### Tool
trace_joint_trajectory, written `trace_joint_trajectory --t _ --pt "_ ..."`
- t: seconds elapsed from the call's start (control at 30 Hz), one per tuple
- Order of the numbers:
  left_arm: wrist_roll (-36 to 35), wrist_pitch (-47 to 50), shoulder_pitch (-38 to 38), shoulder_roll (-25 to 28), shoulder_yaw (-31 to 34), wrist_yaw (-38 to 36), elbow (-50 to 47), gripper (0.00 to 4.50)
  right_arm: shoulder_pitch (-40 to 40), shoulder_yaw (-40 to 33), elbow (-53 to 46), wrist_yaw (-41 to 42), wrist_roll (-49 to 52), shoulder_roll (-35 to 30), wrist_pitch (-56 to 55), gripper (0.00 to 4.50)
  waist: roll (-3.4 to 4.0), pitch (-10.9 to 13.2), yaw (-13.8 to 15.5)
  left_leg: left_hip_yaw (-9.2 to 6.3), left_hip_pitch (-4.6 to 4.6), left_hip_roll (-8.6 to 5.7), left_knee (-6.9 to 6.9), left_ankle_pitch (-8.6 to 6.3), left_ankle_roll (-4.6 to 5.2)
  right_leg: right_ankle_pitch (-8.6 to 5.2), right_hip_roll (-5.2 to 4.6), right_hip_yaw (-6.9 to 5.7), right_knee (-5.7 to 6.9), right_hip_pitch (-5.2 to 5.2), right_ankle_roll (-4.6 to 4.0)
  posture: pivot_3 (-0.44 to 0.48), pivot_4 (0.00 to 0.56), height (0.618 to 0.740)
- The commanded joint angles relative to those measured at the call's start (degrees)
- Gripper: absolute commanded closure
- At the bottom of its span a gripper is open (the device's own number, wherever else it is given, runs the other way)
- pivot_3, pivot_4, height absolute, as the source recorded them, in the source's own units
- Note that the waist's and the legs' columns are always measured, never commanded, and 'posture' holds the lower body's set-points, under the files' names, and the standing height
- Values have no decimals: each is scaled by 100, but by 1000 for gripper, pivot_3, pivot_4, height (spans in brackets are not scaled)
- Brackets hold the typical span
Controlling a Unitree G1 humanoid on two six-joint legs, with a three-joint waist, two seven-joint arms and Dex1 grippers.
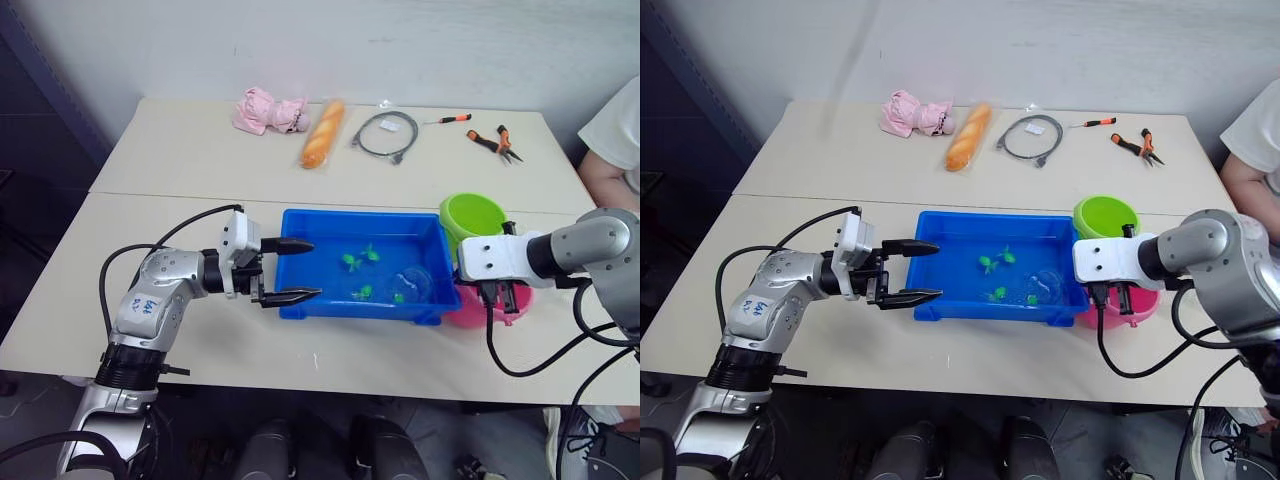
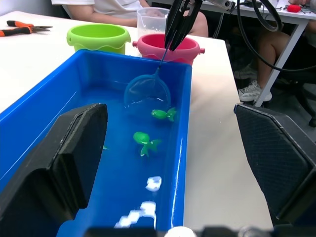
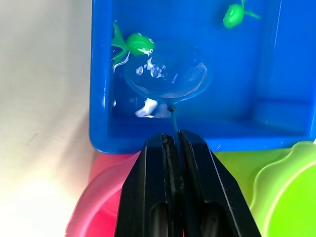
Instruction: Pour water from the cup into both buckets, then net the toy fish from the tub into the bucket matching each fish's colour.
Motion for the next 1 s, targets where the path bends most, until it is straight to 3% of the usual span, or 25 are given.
trace_joint_trajectory --t 0.03,0.2,0.6,1.0 --pt "15 -113 -2 81 110 -49 -65 112 -136 43 -51 94 10 83 63 4500 0 0 3 0 0 0 0 0 0 0 0 0 0 0 0 0 150 740" --pt "12 -127 12 93 110 -35 -75 112 -99 7 -71 168 273 270 528 4500 0 0 8 0 -1 0 3 0 0 0 0 0 1 0 0 0 150 740" --pt "34 -200 11 100 134 -18 -25 112 -131 -760 -191 -141 1724 693 2896 4500 0 0 13 -5 -2 1 4 -3 1 0 -2 -1 0 1 0 0 150 740" --pt "33 -240 39 137 171 -21 -22 112 665 -1969 -174 -676 2565 663 2890 4500 0 0 37 -5 -4 0 2 -7 4 0 -3 -2 -1 1 0 0 150 740"
